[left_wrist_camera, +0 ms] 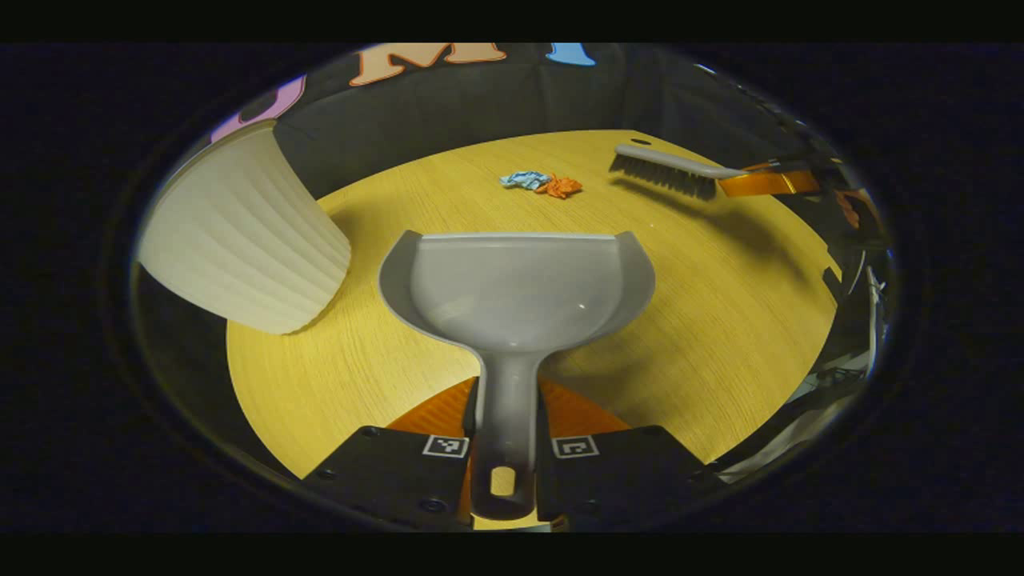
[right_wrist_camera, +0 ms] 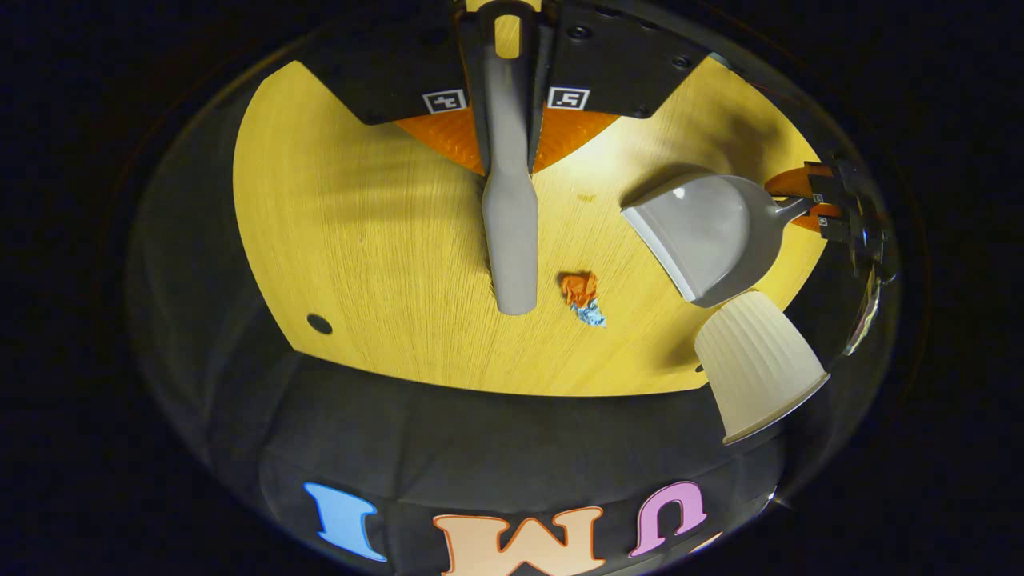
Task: Pick up the small broom and dustpan from the desktop, sweep the trash into the dustpan with the broom, and then empty the trash into the garbage bin.
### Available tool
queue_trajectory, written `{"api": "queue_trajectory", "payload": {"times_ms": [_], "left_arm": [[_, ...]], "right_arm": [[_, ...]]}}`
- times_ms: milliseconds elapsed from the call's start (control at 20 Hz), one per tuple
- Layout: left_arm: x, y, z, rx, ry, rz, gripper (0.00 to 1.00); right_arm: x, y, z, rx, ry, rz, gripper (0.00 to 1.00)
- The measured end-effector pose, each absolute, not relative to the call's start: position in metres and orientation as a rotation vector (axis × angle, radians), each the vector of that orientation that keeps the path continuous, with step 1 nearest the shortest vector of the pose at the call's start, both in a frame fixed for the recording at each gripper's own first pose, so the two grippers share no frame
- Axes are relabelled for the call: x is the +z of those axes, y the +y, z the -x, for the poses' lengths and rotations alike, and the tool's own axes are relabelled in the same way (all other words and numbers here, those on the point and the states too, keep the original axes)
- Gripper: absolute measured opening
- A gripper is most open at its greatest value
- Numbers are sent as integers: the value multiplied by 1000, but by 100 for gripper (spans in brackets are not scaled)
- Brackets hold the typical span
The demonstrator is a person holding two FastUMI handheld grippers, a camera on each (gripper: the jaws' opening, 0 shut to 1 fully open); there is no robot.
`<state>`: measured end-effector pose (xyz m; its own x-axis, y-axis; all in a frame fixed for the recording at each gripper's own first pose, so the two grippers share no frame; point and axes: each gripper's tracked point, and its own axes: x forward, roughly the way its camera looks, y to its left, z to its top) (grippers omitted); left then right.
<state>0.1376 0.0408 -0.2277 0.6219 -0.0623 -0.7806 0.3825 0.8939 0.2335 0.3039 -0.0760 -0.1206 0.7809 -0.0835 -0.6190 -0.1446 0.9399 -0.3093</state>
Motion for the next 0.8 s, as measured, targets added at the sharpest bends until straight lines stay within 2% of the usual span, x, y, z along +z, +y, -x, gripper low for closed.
{"api": "queue_trajectory", "payload": {"times_ms": [200, 250, 300, 350, 550, 650, 800], "left_arm": [[-220, 33, -140, -224, 899, -347, 24], [-216, 33, -142, -215, 898, -346, 22], [-215, 34, -142, -203, 902, -347, 23], [-215, 33, -141, -190, 917, -343, 23], [-220, 30, -147, -165, 947, -357, 25], [-223, 29, -152, -151, 953, -368, 25], [-225, 29, -151, -144, 957, -371, 24]], "right_arm": [[-123, -64, -376, 132, 676, 452, 21], [-128, -61, -391, 158, 680, 479, 17], [-131, -64, -403, 180, 683, 518, 22], [-135, -65, -413, 197, 684, 561, 22], [-147, -45, -428, 305, 684, 622, 22], [-149, -34, -426, 367, 686, 659, 19], [-159, -15, -411, 478, 710, 683, 21]]}}
